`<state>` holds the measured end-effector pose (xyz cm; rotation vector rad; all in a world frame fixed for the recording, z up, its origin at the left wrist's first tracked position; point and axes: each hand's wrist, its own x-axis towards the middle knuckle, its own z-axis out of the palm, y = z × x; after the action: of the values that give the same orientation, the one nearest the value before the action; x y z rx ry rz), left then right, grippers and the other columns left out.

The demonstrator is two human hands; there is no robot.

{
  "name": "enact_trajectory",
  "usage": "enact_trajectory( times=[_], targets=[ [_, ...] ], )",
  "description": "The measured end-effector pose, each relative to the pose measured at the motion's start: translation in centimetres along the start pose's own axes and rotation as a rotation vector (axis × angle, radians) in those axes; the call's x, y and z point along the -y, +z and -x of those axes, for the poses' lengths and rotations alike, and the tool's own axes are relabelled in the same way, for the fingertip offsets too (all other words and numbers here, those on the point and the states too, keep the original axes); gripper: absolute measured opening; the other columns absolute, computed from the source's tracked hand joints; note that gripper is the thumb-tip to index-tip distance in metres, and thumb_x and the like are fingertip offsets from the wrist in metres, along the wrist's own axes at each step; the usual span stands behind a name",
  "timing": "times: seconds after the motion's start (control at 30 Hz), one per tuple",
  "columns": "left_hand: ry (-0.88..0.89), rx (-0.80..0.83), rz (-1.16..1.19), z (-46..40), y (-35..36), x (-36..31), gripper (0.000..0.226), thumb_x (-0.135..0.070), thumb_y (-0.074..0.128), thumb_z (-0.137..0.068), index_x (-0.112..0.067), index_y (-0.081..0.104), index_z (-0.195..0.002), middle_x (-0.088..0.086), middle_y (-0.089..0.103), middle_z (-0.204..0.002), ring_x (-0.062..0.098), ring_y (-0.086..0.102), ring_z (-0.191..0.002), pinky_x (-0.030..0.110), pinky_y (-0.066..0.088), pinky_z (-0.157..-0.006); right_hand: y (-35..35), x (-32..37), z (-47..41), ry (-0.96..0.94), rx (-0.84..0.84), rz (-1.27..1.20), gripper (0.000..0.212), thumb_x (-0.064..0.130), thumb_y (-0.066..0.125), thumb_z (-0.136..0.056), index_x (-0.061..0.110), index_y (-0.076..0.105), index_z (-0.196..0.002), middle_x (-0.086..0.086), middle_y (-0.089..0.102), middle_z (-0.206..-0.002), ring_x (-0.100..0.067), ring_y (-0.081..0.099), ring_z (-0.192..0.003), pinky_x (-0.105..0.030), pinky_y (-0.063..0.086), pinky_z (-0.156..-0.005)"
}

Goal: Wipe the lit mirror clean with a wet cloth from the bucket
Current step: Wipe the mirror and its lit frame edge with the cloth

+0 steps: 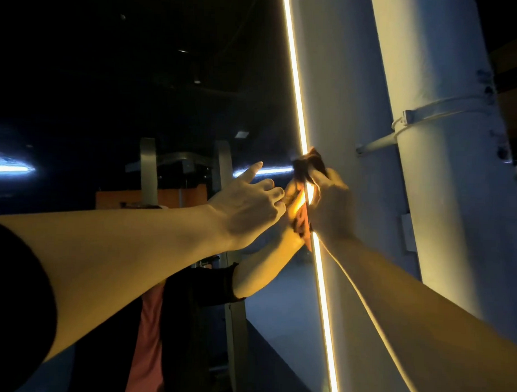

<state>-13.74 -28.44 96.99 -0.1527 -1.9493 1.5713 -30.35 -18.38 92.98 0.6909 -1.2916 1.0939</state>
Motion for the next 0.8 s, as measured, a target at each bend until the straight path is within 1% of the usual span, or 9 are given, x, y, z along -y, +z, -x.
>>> enact_trajectory(
  times=[0.07,0.13,0.2,0.33,0.43,0.5,0.57,0.7,0.8],
  targets=[
    [-0.036,0.12,0.041,0.3,-0.3,-0.5,0.041,-0.016,0.057,-0.094,-0.015,0.053,-0.135,0.007,0.051,-0.139,0.024,0.047,-0.129,0.055,0.009,-0.118,-0.4,-0.4,1.0,0.182,-0.014,-0.063,0.029,0.006,0.049,-0.098,-0.003,0.068,-0.117,-0.025,0.069,-0.096,-0.041,0.068,-0.085,-0.032,0.051,-0.072],
    [-0.042,0.097,0.048,0.7,-0.9,-0.9,0.041,-0.013,0.05,-0.097,-0.016,0.049,-0.138,0.007,0.047,-0.143,0.023,0.043,-0.132,0.054,0.006,-0.119,-1.1,0.1,2.3,0.223,-0.037,-0.043,0.028,0.002,0.051,-0.098,-0.004,0.066,-0.121,-0.025,0.069,-0.102,-0.041,0.068,-0.09,-0.037,0.056,-0.077],
    [-0.055,0.092,0.082,0.9,-0.6,-1.0,0.042,-0.011,0.048,-0.098,-0.015,0.047,-0.14,0.006,0.046,-0.145,0.023,0.042,-0.133,0.054,0.006,-0.119,-1.4,0.5,3.3,0.127,0.011,-0.024,0.028,-0.001,0.056,-0.095,-0.003,0.066,-0.121,-0.023,0.069,-0.102,-0.039,0.069,-0.089,-0.031,0.054,-0.078],
    [-0.065,0.082,0.069,1.0,-0.6,-1.5,0.043,-0.008,0.046,-0.097,-0.015,0.047,-0.14,0.006,0.047,-0.143,0.022,0.043,-0.132,0.055,0.006,-0.119,-1.7,0.3,4.3,0.341,0.001,-0.036,0.034,0.006,0.045,-0.101,-0.002,0.059,-0.131,-0.022,0.067,-0.113,-0.037,0.066,-0.105,-0.03,0.049,-0.089],
    [-0.076,0.075,0.09,1.1,-0.5,-1.6,0.043,-0.008,0.047,-0.097,-0.014,0.047,-0.14,0.006,0.048,-0.142,0.022,0.043,-0.132,0.056,0.005,-0.119,-2.1,1.0,4.6,0.144,0.037,-0.008,0.032,0.012,0.045,-0.101,-0.004,0.065,-0.121,-0.021,0.068,-0.096,-0.036,0.068,-0.085,-0.032,0.054,-0.076],
    [-0.078,0.067,0.094,1.2,-0.5,-1.6,0.045,-0.009,0.048,-0.097,-0.014,0.045,-0.142,0.006,0.047,-0.144,0.022,0.043,-0.133,0.057,0.005,-0.118,-2.2,0.6,4.3,0.214,0.059,-0.011,0.031,0.006,0.045,-0.098,-0.006,0.067,-0.116,-0.024,0.068,-0.092,-0.04,0.068,-0.081,-0.028,0.048,-0.069],
    [-0.085,0.09,0.08,1.4,-0.5,-1.8,0.045,-0.011,0.046,-0.099,-0.014,0.042,-0.144,0.006,0.043,-0.147,0.022,0.04,-0.135,0.057,0.004,-0.118,-2.6,0.8,4.1,0.285,0.031,-0.002,0.03,0.002,0.046,-0.097,-0.007,0.066,-0.118,-0.025,0.068,-0.097,-0.042,0.067,-0.085,-0.028,0.045,-0.071],
    [-0.087,0.112,0.093,1.5,-0.8,-1.9,0.048,-0.012,0.044,-0.1,-0.014,0.036,-0.148,0.007,0.036,-0.152,0.022,0.035,-0.139,0.058,0.001,-0.118,-3.1,1.0,4.9,0.158,0.111,0.021,0.028,-0.002,0.052,-0.095,-0.007,0.066,-0.118,-0.026,0.069,-0.102,-0.042,0.069,-0.088,-0.028,0.048,-0.077],
    [-0.085,0.112,0.105,1.8,-1.2,-2.1,0.046,-0.011,0.043,-0.1,-0.013,0.038,-0.146,0.009,0.032,-0.154,0.023,0.033,-0.14,0.058,-0.001,-0.118,-3.4,0.1,5.1,0.406,0.108,0.047,0.033,0.002,0.05,-0.099,-0.005,0.059,-0.13,-0.024,0.066,-0.119,-0.041,0.064,-0.106,-0.035,0.051,-0.087]
  ],
)
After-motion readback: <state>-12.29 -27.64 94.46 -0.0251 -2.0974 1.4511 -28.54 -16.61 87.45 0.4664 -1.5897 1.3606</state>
